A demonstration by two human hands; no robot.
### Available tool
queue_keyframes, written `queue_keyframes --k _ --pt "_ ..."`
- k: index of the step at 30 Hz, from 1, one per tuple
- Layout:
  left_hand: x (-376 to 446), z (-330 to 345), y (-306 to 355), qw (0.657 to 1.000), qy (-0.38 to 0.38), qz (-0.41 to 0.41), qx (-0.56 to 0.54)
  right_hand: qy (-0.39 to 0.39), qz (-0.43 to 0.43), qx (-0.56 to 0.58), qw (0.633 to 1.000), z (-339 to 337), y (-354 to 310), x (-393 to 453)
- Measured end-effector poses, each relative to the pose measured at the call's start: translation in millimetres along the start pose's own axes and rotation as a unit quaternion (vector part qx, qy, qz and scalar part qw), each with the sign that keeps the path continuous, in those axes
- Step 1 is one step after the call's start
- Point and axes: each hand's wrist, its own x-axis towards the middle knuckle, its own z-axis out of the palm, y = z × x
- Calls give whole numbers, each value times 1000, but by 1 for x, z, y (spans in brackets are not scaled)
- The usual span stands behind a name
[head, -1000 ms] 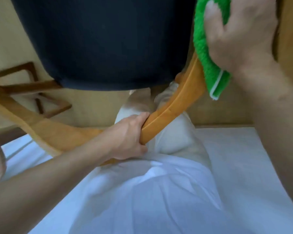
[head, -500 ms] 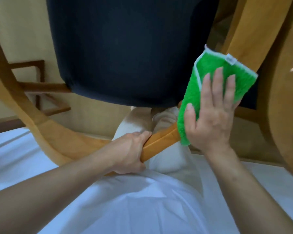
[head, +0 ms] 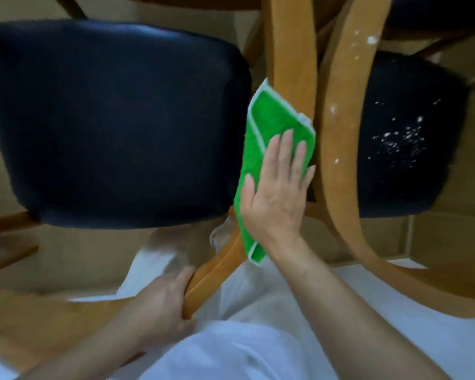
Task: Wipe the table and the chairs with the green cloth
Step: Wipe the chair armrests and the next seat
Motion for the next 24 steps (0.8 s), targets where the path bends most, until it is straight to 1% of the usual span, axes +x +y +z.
queue_keyframes --k 3,5,8,9,11,13,14,16,17,19,20,21,22,23,24 --pt "0 -5 5 1000 -3 4 -11 -25 -52 27 998 -2 7 -5" --pt "5 -13 24 998 9 19 -60 -8 -99 62 993 -7 22 13" --pt "37 -35 77 989 85 73 -96 34 -144 87 985 -16 36 63" --pt "51 -46 96 986 114 75 -99 30 -145 93 985 -20 38 83" --pt "76 -72 128 975 175 54 -125 -2 -143 123 982 -35 40 122" --pt "92 -98 148 960 224 38 -162 -6 -125 200 972 -61 40 158" --pt "99 -110 154 955 239 29 -174 0 -93 260 961 -78 42 170" --pt "110 -130 164 943 247 2 -222 -6 -38 397 917 -114 50 184" --pt "116 -138 168 930 246 -9 -272 -22 -28 460 887 -131 59 184" --pt "127 -147 179 878 268 -21 -395 -48 -26 560 827 -164 83 173" --pt "134 -149 186 853 295 -29 -430 -64 -22 595 801 -178 98 164" --pt "141 -148 193 832 331 -44 -443 -76 -19 613 786 -187 112 152" --pt "149 -146 201 817 377 -70 -430 -77 -23 614 785 -193 123 137" --pt "155 -144 208 805 428 -108 -396 -77 -33 599 797 -192 132 122" --pt "158 -141 214 795 472 -146 -352 -81 -43 570 816 -184 139 105"
